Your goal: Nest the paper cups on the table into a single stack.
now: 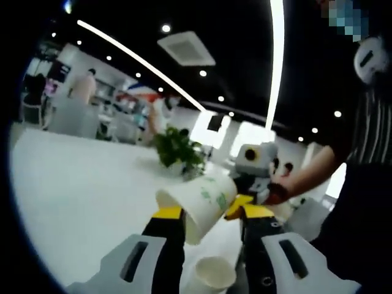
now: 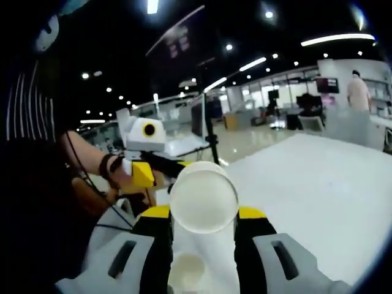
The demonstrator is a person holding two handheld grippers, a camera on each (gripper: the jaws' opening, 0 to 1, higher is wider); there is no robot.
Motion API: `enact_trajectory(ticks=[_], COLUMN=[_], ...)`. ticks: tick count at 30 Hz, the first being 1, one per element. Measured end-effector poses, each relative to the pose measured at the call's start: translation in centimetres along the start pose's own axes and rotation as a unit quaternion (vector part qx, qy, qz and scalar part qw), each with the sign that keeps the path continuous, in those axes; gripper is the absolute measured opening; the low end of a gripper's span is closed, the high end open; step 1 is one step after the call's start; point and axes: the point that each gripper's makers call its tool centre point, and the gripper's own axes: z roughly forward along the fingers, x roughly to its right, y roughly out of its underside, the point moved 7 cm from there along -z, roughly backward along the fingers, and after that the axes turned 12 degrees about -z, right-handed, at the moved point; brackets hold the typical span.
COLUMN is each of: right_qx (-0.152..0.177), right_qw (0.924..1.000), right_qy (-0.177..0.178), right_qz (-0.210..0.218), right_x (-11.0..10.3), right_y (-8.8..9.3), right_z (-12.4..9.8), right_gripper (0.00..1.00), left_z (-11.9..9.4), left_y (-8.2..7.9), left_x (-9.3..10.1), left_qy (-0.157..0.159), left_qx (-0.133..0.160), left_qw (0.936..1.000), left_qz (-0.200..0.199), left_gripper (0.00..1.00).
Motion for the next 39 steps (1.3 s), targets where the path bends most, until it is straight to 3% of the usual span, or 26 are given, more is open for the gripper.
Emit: enact_trajectory(ticks=[6,13,22,29,39], right_qx=[0.002,0.001,0.001,-0.007,-0.007], right_qw=[1.0000,0.9999,0.9998,0.9997,0.9996], right_qy=[-0.002,-0.009,-0.009,-0.015,-0.015], right_qz=[0.006,0.009,0.017,0.020,0.021], right_x=[-0.3,-0.6,-0.6,-0.3,0.0], right_y=[0.2,0.5,0.6,1.1,1.0], right_z=[-0.1,-0.1,-0.1,-0.1,0.4], right_gripper=[0.35,0.34,0.33,0.31,0.32], left_z=[-0.2,-0.5,-0.6,-0.4,-0.2], left_y=[0.2,0.1,-0.1,0.0,0.0], left_x=[0.1,0.1,0.2,0.3,1.0], left_qy=[0.000,0.003,0.013,0.027,0.045], left_qx=[-0.001,0.001,0.001,-0.016,-0.029], left_qw=[1.0000,1.0000,0.9998,0.9991,0.9984], left_qz=[-0.004,-0.001,-0.012,-0.027,-0.018], left_gripper=[0.26,0.13,0.10,0.06,0.00])
